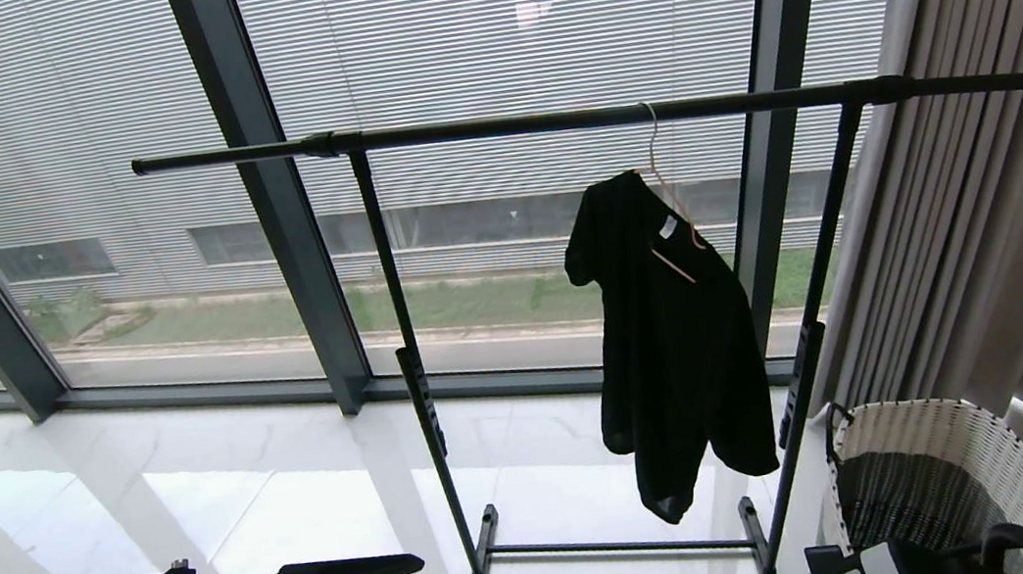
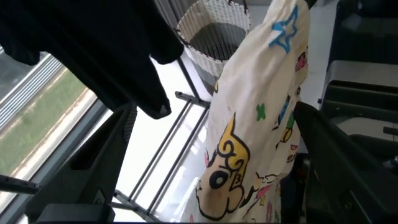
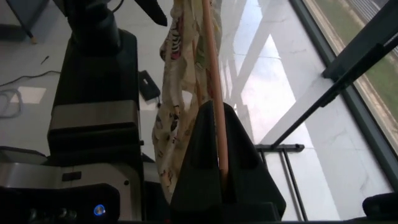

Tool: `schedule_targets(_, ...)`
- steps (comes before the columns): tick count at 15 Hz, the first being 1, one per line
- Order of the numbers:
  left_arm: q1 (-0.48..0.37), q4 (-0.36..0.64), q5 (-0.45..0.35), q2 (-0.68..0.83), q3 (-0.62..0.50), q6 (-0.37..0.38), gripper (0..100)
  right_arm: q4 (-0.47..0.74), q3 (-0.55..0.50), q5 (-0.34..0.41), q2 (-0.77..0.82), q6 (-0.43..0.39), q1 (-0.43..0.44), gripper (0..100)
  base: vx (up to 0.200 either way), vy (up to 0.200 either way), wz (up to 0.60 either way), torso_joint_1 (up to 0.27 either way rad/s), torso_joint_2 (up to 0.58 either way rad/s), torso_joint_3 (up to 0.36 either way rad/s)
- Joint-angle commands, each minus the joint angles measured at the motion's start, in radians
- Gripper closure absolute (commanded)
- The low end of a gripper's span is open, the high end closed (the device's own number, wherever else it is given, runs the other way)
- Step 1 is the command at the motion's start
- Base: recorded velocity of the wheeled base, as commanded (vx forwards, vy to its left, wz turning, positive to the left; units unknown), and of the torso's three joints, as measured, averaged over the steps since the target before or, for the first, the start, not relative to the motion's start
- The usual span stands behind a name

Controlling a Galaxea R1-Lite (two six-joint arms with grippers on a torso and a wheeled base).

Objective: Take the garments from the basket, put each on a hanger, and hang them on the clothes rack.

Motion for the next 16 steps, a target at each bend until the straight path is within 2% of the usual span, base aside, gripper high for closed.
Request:
schedule_targets(1, -0.004, 0.000, 0.000, 0.009, 0.023, 0.003, 0, 0.000, -0.001, -0.001, 0.003, 0.000, 0.019, 100, 0.000, 0.000, 0.00, 0.000, 0.00, 0.000)
schedule_targets(4, -0.004, 0.000, 0.000, 0.036, 0.030, 0.005, 0, 0.000, -0.004, -0.004, 0.004, 0.000, 0.044, 100, 0.000, 0.000, 0.00, 0.000, 0.00, 0.000)
schedule_targets(5, -0.004, 0.000, 0.002, 0.045, 0.029, 0.006, 100, 0.000, -0.004, -0.004, 0.006, 0.000, 0.045, 100, 0.000, 0.000, 0.00, 0.000, 0.00, 0.000)
schedule_targets(11, -0.004, 0.000, 0.005, 0.062, 0.032, 0.023, 100, 0.000, 0.000, -0.031, 0.008, -0.006, 0.050, 100, 0.000, 0.000, 0.00, 0.000, 0.00, 0.000)
schedule_targets(12, -0.004, 0.000, 0.005, 0.062, 0.032, 0.025, 100, 0.000, 0.000, -0.036, 0.008, -0.022, 0.050, 0, 0.000, 0.000, 0.00, 0.000, 0.00, 0.000)
schedule_targets(16, 0.003, -0.002, 0.025, 0.068, 0.046, 0.023, 100, 0.002, 0.000, -0.108, 0.008, -0.025, 0.045, 0, 0.000, 0.000, 0.00, 0.000, 0.00, 0.000)
